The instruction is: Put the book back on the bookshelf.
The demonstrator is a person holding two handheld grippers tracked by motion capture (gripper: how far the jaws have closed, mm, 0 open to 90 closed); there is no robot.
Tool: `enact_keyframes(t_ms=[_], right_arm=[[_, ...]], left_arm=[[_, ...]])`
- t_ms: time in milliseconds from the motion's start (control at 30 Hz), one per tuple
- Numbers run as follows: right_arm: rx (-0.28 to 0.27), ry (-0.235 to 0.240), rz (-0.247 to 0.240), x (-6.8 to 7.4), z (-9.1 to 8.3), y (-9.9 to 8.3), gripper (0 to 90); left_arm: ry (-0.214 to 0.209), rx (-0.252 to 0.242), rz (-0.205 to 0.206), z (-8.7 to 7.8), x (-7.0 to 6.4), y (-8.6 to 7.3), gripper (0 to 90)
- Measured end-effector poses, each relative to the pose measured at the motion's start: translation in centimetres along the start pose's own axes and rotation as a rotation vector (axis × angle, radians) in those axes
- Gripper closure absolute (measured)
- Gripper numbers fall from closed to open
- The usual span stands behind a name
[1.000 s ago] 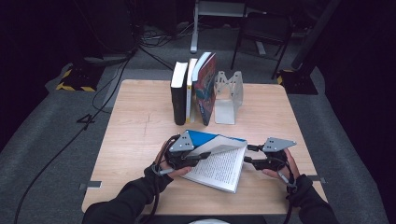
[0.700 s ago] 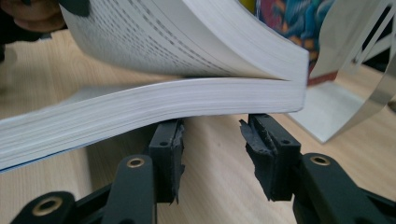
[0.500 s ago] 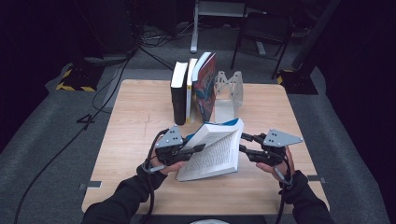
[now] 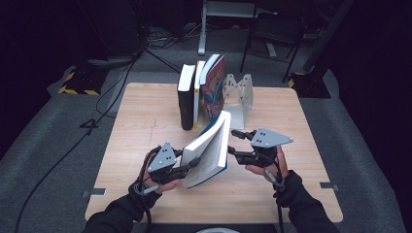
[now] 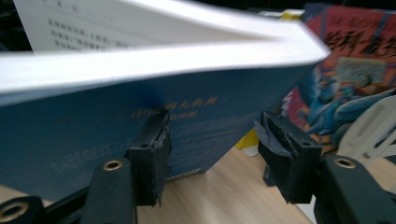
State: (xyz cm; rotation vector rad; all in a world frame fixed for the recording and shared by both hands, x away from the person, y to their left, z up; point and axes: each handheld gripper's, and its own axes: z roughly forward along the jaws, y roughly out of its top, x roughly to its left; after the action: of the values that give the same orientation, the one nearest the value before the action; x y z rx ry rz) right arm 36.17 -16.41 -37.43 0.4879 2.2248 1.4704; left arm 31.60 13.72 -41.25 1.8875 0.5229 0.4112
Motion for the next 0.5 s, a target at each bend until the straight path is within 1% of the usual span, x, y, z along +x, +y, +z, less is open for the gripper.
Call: enact_keyframes(t_ms=[67,100,133,167,200,233,267,300,333,367,400,467,500], right_arm=[[0.007,0.023,-0.008,0.6,0.6,-0.3,40.3],[0.005,0.025,-0.009,0.8,0.8,-0.4,39.3],[-0.007,0.025,-0.005,0.9,0.9,-0.5,39.2],[-0.021,0.037,0.010,0.8,0.9,-0.6,39.0],[-0.035,0.046,0.021,0.8,0.9,-0.7,38.7],[-0.056,0.054,0.026,0.7,0.9,-0.7,38.7],[-0.070,0.056,0.027,0.8,0.8,-0.6,38.8],[-0.073,0.045,0.017,0.9,0.7,-0.6,39.0],[-0.073,0.045,0.017,0.9,0.7,-0.6,39.0],[-0.076,0.056,0.023,0.7,0.6,-0.8,38.8],[-0.076,0.056,0.023,0.7,0.6,-0.8,38.8],[-0.079,0.065,0.033,0.4,0.4,-1.0,38.6],[-0.084,0.084,0.039,0.2,0.3,-1.0,38.6]], left_arm=[[0.007,0.029,-0.005,0.0,-0.2,-0.7,52.3],[-0.010,0.037,-0.030,-0.1,0.0,-1.0,51.4],[-0.062,0.037,-0.092,0.0,0.5,-1.5,51.2],[-0.103,0.039,-0.137,0.3,1.0,-1.9,49.7],[-0.135,0.038,-0.168,0.5,1.3,-2.2,47.6],[-0.148,0.039,-0.166,0.8,1.5,-2.3,47.4],[-0.157,0.047,-0.134,0.9,1.6,-2.1,49.0],[-0.162,0.052,-0.107,0.9,1.6,-1.8,52.7],[-0.162,0.052,-0.107,0.9,1.6,-1.8,58.9],[-0.180,0.049,-0.086,1.2,1.8,-1.6,64.1],[-0.180,0.049,-0.086,1.2,1.8,-1.6,66.5],[-0.206,0.050,-0.083,1.7,1.8,-1.5,66.5],[-0.209,0.056,-0.074,2.0,1.8,-1.3,66.6]])
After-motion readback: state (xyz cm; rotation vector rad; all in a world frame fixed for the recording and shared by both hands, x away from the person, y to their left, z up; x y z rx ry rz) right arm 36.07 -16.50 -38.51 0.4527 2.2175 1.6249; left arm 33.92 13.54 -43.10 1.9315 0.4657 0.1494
